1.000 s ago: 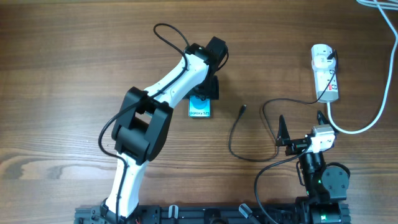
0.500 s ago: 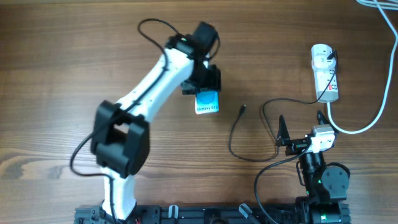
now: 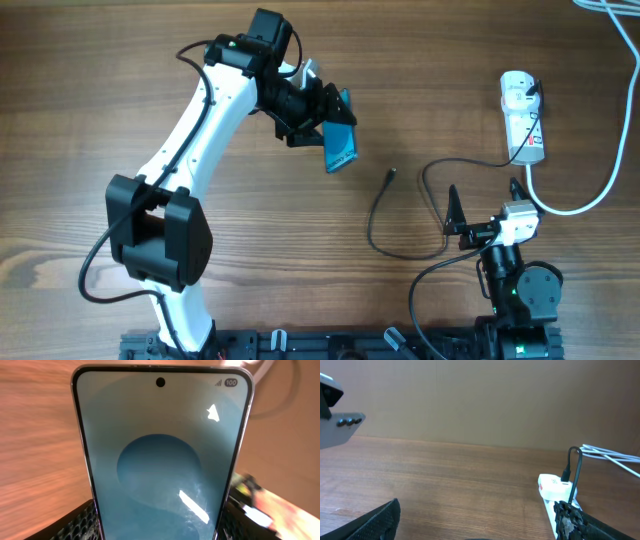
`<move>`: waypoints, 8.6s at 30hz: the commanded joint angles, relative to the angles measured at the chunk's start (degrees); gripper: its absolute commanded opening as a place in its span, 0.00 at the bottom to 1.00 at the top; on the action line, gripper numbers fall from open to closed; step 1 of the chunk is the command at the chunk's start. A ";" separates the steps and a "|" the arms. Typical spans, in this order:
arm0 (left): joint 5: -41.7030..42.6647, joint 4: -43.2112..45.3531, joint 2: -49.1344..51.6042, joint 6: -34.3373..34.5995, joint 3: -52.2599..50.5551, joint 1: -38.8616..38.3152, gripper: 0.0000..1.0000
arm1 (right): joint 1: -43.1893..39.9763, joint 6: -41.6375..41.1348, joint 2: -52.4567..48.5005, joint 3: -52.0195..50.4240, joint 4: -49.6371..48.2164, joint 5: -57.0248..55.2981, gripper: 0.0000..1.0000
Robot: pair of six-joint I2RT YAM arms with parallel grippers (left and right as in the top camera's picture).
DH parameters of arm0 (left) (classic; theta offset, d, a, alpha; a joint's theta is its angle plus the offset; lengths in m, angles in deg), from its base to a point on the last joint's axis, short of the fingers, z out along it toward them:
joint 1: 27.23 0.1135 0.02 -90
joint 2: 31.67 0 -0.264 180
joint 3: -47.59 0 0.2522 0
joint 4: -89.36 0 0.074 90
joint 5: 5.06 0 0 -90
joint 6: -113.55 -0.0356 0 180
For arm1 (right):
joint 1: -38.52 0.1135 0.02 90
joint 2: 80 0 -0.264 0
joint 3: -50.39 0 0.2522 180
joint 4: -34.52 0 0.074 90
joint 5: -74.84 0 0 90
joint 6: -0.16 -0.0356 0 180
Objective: Plug charger to phone and switch on socket
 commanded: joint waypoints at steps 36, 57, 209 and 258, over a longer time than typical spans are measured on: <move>41.62 -7.30 -1.49 9.55 0.17 10.56 0.63 | 0.24 -0.90 0.42 -0.07 -0.11 -0.96 1.00; 45.11 -7.32 -1.49 9.55 0.17 15.52 0.62 | 0.24 -0.90 0.42 -0.07 -0.11 -0.96 1.00; 45.11 -7.34 -1.49 9.35 0.17 15.52 0.60 | 2.03 -16.26 -55.49 74.25 45.44 32.22 1.00; 34.51 -6.86 -1.44 13.88 0.17 15.50 0.61 | 45.88 -32.30 -89.83 104.39 64.89 -14.69 0.96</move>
